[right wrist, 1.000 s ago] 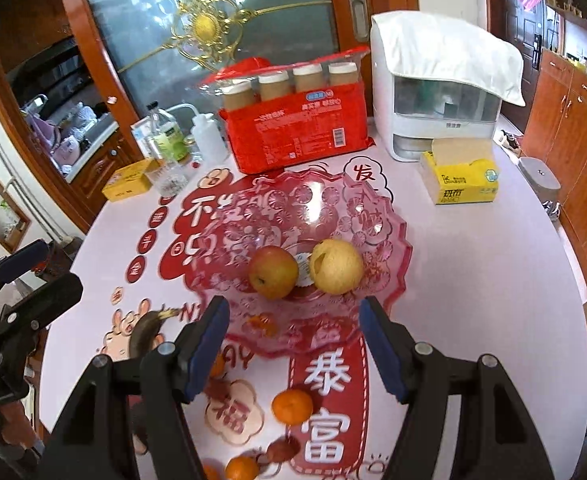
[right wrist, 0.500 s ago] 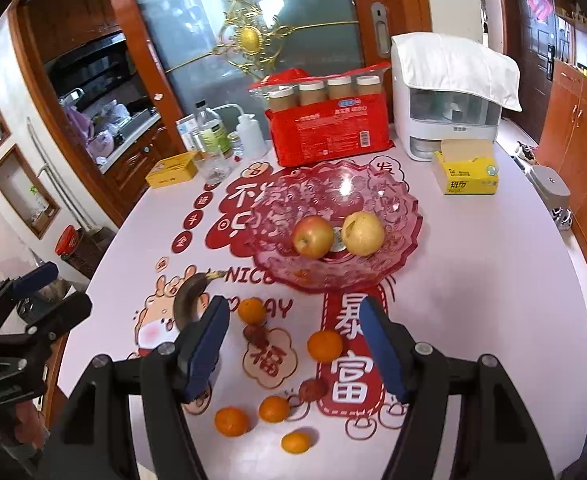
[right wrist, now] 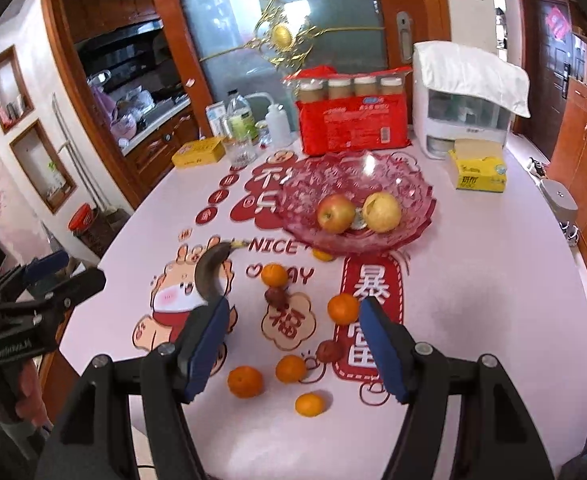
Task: Organize fruits
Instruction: 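Open both tools to release the apple and pear, then withdraw, then grasp the avocado with the left tool while the right tool grasps a mandarin orange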
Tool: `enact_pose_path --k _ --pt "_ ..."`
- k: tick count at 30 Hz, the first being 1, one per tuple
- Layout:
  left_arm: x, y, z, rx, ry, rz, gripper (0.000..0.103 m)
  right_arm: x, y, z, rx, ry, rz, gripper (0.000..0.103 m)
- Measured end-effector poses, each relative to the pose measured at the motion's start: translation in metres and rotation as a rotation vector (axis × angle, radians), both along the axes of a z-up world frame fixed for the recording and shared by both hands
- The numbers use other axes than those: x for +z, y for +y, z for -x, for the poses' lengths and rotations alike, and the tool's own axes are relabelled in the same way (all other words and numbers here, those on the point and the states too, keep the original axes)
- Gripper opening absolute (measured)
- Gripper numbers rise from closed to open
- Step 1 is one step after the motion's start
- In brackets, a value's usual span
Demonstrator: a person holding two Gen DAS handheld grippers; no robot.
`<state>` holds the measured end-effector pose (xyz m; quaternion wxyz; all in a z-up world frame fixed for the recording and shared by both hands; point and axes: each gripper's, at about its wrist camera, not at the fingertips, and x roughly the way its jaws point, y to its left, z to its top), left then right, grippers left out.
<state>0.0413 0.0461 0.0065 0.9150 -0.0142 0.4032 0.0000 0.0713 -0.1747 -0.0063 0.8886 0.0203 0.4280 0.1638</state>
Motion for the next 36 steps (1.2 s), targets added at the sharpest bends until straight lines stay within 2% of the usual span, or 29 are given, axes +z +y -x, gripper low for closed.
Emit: enact_pose_path --k 9,16,22,30,32,33,36 --pt "-0.069 0.012 0.007 0.022 0.133 -0.010 0.096 -0.068 0.035 0.013 0.097 0.093 0.059 0.068" --pt "-0.120 0.026 0.010 0.052 0.243 0.012 0.096 -0.112 0.057 0.015 0.163 0.166 0.083 0.068" --pt "-0.142 0.034 0.001 0.073 0.279 0.029 0.096 -0.137 0.079 0.011 0.228 0.197 0.107 0.068" --pt "-0.153 0.041 -0.013 0.082 0.308 0.065 0.096 -0.167 0.103 0.004 0.279 0.241 0.143 0.068" --pt "-0.155 0.042 -0.017 0.078 0.313 0.081 0.096 -0.174 0.110 0.001 0.293 0.249 0.167 0.060" --pt "-0.157 0.042 -0.020 0.074 0.318 0.088 0.096 -0.176 0.113 0.001 0.294 0.242 0.189 0.060" --pt "-0.160 0.039 -0.027 0.063 0.329 0.089 0.096 -0.180 0.116 -0.002 0.292 0.221 0.234 0.046"
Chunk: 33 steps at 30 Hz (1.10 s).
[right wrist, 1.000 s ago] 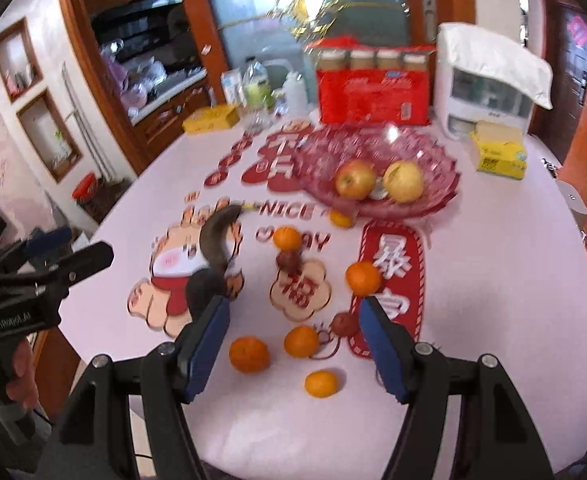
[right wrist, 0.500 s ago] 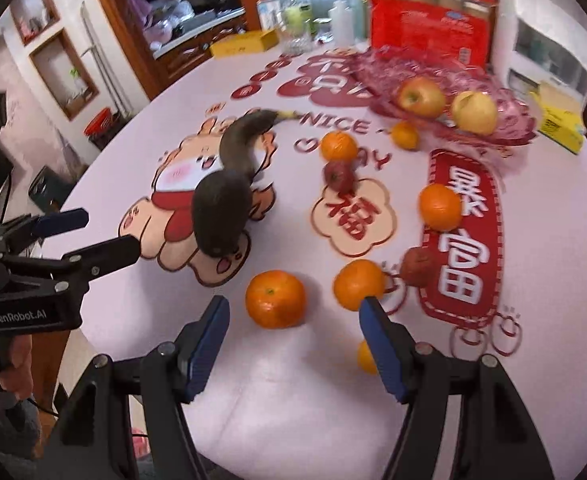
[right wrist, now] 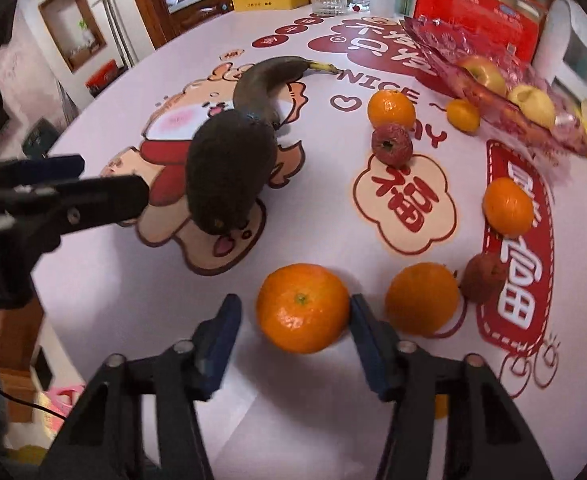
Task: Organize fruits
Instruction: 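Grasp the avocado with the left tool while the right tool grasps a mandarin orange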
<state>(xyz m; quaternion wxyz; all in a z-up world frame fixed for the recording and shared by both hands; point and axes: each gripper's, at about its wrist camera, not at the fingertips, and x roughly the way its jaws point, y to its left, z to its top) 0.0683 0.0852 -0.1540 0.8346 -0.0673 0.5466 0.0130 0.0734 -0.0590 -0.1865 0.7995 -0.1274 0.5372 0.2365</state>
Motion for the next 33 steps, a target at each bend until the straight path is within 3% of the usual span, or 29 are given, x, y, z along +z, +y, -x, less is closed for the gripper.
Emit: enact_pose_path --k 5,15,20,27,33 --pt "-0.005 -0.008 -0.015 -0.022 0.007 0.012 0.096 0.001 -0.008 -0.007 -0.014 0.036 -0.045 0.044" --pt "-0.026 -0.022 -0.047 -0.022 0.027 0.030 0.095 0.019 -0.021 -0.007 -0.059 0.004 -0.080 0.044" --pt "-0.038 -0.027 -0.054 -0.021 0.049 0.056 0.083 0.020 -0.026 -0.007 -0.076 0.013 -0.092 0.044" --pt "-0.046 -0.029 -0.056 -0.025 0.047 0.143 0.054 0.019 -0.029 -0.002 -0.084 0.018 -0.103 0.043" --pt "-0.043 -0.034 -0.050 -0.048 0.046 0.097 0.054 0.025 -0.029 0.001 -0.082 0.005 -0.114 0.043"
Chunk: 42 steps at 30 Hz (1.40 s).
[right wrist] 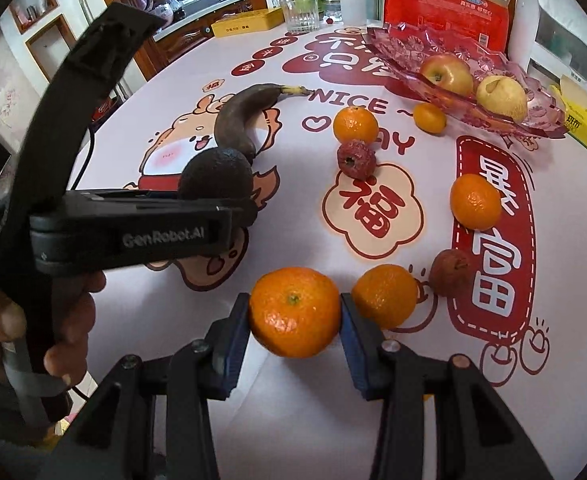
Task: Organize fruits
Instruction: 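Grasp the avocado with the left tool while the right tool grasps a mandarin orange, then place the avocado with the left tool while the right tool places the mandarin in the bowl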
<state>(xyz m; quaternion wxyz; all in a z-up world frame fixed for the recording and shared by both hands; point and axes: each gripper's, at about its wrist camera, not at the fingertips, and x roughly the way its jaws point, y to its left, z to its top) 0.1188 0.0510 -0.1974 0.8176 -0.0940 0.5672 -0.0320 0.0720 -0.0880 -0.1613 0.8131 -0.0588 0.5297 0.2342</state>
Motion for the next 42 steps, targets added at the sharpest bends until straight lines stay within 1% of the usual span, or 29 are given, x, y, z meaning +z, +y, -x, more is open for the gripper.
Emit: enact_pose_path --k 5,10,14,22,27,32,36,38,42 --pt "0.004 0.004 0.016 -0.007 0.014 -0.011 0.053 0.007 -0.003 0.004 -0.011 -0.014 -0.015 0.043" --pt "0.022 0.006 0.034 -0.017 -0.005 -0.036 0.053 0.019 -0.007 0.008 -0.014 -0.034 -0.033 0.043" --pt "0.054 0.006 0.047 -0.021 -0.053 -0.045 0.053 0.038 -0.013 0.011 -0.019 -0.068 -0.051 0.043" --pt "0.140 -0.011 0.061 -0.067 -0.211 -0.070 0.054 0.098 -0.036 0.012 -0.054 -0.188 -0.109 0.043" --pt "0.182 -0.026 0.058 -0.109 -0.278 -0.074 0.054 0.135 -0.051 0.011 -0.074 -0.265 -0.134 0.043" --pt "0.222 -0.040 0.047 -0.147 -0.338 -0.090 0.054 0.169 -0.067 0.001 -0.108 -0.325 -0.153 0.043" --pt "0.255 -0.047 0.029 -0.180 -0.385 -0.116 0.054 0.199 -0.085 -0.014 -0.146 -0.368 -0.171 0.043" --pt "0.275 -0.050 0.017 -0.200 -0.418 -0.140 0.054 0.219 -0.095 -0.026 -0.163 -0.404 -0.173 0.043" --pt "0.311 -0.055 -0.007 -0.224 -0.482 -0.187 0.054 0.255 -0.110 -0.050 -0.199 -0.474 -0.146 0.043"
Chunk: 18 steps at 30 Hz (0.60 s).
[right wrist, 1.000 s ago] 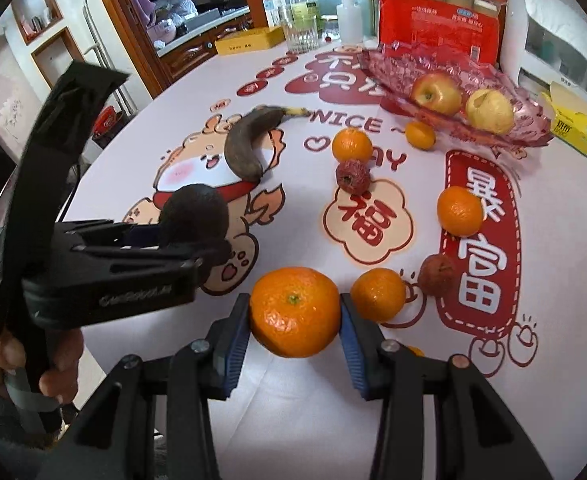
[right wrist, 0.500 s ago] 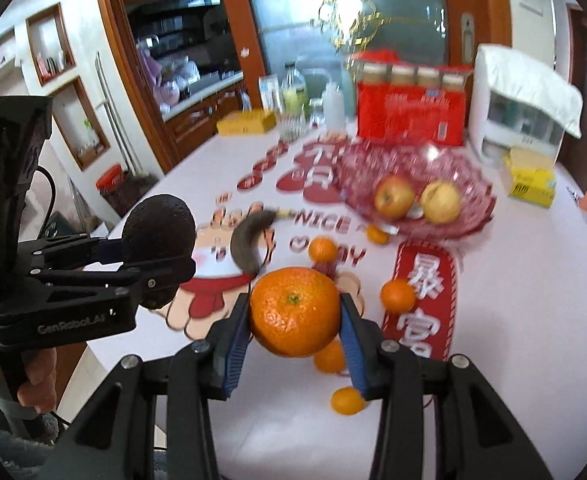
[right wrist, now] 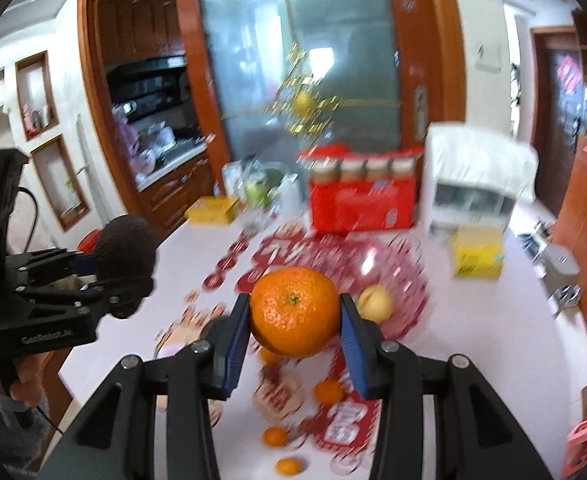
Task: Organize fruits
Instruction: 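Place the avocado with the left tool while the right tool places the mandarin in the bowl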
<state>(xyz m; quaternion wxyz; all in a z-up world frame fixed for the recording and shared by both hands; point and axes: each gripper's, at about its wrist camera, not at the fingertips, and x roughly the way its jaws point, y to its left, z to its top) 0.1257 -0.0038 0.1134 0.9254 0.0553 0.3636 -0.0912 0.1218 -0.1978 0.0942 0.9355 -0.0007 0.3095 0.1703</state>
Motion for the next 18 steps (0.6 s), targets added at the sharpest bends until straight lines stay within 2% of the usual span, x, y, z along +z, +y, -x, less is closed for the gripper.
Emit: enact_pose_path --k 5,10,13,18 --pt "0.029 -0.006 -0.042 -0.017 -0.047 -0.020 0.054 0.034 -0.014 -0.039 -0.059 -0.043 0.006 0.043" --pt "0.024 -0.016 -0.091 -0.039 -0.037 -0.030 0.054 0.034 -0.019 -0.089 -0.109 -0.019 -0.018 0.043" --pt "0.001 -0.024 -0.125 -0.058 0.006 -0.034 0.054 0.016 -0.016 -0.120 -0.129 0.028 -0.017 0.043" --pt "-0.065 -0.034 -0.180 -0.085 0.124 -0.025 0.054 -0.038 -0.006 -0.170 -0.153 0.140 0.008 0.043"
